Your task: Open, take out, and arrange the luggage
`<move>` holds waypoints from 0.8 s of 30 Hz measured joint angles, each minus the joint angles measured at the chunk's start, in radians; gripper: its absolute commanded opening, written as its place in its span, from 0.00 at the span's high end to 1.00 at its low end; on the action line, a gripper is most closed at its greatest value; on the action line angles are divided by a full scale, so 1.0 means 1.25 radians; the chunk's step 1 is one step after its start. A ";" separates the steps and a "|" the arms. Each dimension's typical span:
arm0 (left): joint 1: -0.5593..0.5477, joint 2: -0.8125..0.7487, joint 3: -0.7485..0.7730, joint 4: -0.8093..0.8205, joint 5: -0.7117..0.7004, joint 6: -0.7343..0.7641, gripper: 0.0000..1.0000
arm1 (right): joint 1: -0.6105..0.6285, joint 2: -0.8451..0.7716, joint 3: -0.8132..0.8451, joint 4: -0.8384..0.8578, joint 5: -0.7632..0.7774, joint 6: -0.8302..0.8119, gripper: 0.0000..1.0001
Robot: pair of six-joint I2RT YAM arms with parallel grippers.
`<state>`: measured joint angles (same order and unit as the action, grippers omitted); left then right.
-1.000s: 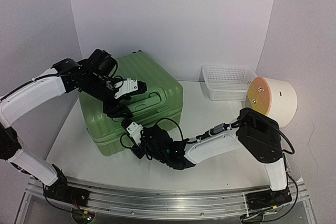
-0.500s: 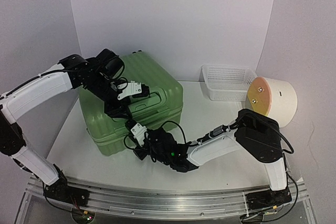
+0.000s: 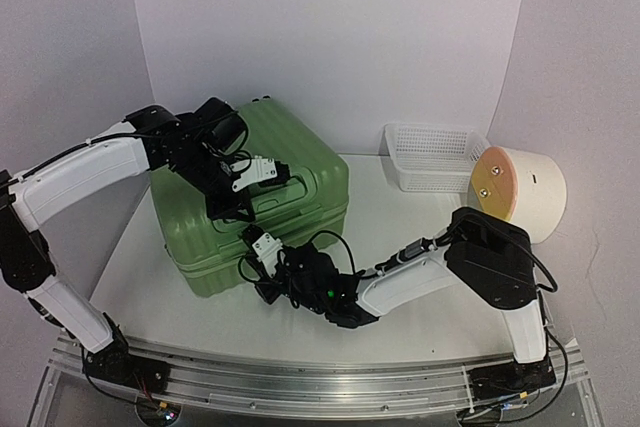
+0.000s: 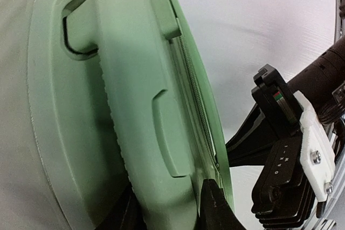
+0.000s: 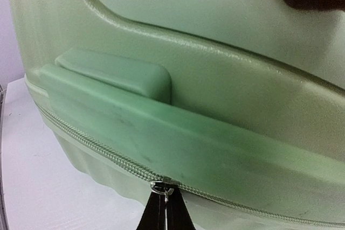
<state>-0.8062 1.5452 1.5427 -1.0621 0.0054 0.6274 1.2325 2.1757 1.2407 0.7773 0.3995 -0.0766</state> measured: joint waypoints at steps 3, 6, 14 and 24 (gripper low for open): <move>0.005 -0.010 -0.013 0.014 0.004 -0.051 0.96 | -0.002 0.000 0.000 0.000 0.000 0.012 1.00; 0.006 -0.013 -0.019 0.019 0.007 -0.060 1.00 | -0.005 0.000 -0.007 0.009 0.001 0.023 1.00; 0.009 -0.023 -0.032 0.033 0.012 -0.060 1.00 | -0.038 -0.041 -0.088 0.051 0.035 0.065 1.00; 0.016 -0.031 -0.043 0.041 0.029 -0.042 1.00 | -0.162 -0.164 -0.238 0.032 0.054 0.072 1.00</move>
<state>-0.7856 1.5062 1.4896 -1.0103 0.0418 0.5755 1.0304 1.9707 0.9434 0.8178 0.4672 0.0135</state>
